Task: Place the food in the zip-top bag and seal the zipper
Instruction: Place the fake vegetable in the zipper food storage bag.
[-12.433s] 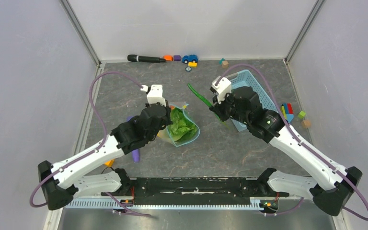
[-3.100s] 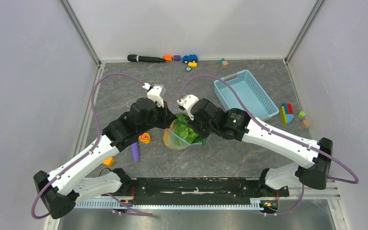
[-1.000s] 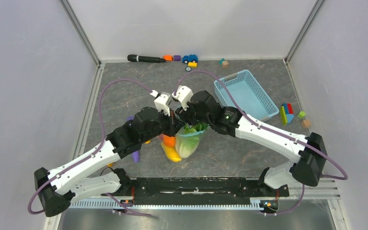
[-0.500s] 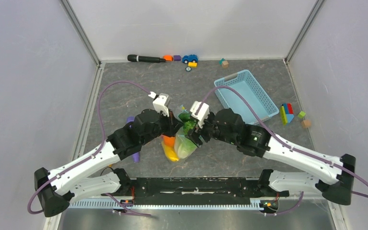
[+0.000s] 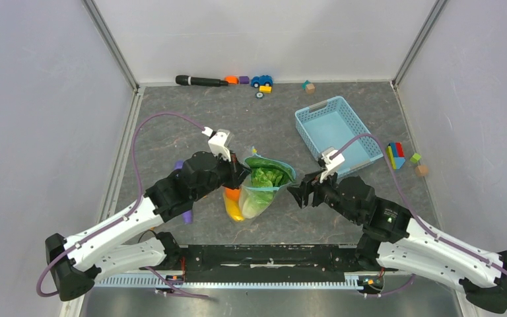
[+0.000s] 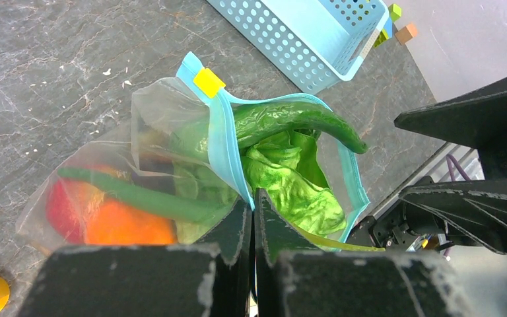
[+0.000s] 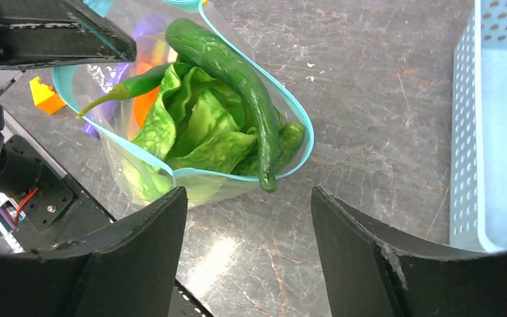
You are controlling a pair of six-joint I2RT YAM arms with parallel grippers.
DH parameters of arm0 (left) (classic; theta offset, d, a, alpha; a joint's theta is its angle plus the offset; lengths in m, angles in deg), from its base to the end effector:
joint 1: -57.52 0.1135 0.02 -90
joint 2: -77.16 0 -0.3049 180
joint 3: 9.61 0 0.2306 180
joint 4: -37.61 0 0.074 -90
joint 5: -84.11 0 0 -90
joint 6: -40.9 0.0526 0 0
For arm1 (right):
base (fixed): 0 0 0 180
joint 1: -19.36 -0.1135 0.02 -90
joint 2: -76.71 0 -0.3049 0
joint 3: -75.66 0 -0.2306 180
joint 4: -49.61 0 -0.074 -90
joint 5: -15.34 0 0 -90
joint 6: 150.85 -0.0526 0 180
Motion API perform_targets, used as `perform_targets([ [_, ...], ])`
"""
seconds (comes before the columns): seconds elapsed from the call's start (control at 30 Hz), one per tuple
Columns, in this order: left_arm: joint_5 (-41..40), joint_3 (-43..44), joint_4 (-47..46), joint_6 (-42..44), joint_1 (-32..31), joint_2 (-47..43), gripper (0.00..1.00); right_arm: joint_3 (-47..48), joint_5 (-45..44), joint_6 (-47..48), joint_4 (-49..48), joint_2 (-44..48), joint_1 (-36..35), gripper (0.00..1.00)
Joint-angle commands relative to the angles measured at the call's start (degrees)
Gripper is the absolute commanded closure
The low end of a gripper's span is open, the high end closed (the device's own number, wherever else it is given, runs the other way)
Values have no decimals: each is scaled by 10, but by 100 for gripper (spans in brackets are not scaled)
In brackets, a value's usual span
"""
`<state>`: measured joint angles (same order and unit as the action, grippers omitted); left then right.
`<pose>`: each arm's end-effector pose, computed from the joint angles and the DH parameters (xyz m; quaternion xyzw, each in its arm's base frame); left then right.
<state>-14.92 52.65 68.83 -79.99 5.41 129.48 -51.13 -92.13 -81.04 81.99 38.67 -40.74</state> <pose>0.1159 -0.1355 0.3489 0.1079 0.8171 -0.3241 0.4645 0.0740 0.0971 0.3250 -0.1868 0.7786 0.2847 0.5271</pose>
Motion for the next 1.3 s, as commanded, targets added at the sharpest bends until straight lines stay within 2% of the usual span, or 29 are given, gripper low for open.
perform_targets([
  [0.0,-7,2,-41,-14,2,-17,98,-28,3,-57,-37,5,10,28],
  [0.3,28,1,-37,6,2,-25,98,-3,40,12,-56,-63,54,37],
  [0.5,42,3,-39,15,2,-24,98,1,57,28,-58,-71,66,38],
  [0.73,22,5,-30,18,2,-28,98,26,142,38,-5,-42,66,36],
  [1.0,23,7,-29,23,2,-27,98,17,96,30,9,-21,66,36],
  [1.27,31,2,-34,24,2,-27,98,18,68,24,-21,-69,67,46],
])
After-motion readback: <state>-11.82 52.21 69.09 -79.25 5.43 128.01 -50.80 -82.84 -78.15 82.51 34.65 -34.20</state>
